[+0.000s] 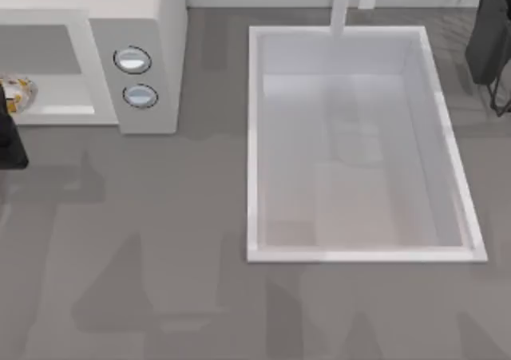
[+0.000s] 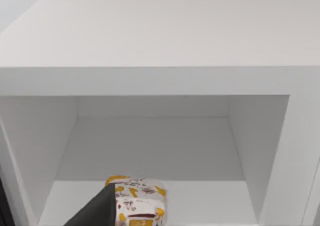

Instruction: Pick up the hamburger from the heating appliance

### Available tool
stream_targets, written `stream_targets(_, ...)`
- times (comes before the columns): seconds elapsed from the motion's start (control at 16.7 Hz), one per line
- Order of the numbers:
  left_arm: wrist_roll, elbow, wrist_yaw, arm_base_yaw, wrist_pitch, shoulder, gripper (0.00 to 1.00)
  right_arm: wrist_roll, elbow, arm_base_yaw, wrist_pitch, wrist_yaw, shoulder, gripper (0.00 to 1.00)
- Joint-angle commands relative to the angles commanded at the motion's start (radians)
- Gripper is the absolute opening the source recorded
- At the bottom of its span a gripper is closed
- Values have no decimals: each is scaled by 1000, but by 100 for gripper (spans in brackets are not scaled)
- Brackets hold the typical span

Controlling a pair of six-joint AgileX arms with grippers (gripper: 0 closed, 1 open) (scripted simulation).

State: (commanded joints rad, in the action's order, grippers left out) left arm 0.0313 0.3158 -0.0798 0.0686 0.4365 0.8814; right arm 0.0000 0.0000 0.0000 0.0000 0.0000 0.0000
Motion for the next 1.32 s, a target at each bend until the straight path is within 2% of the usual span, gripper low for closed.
stream_targets(0.48,29,295,-75,64,408,823,100,0,0,0,0,0,0,100)
stream_targets(0.78,45,450,-114,98,622,1257,100,0,0,0,0,0,0,100)
stream_targets(1.08,54,546,-138,119,755,1525,100,0,0,0,0,0,0,100)
stream_targets(1.32,56,562,-142,122,777,1570,100,0,0,0,0,0,0,100)
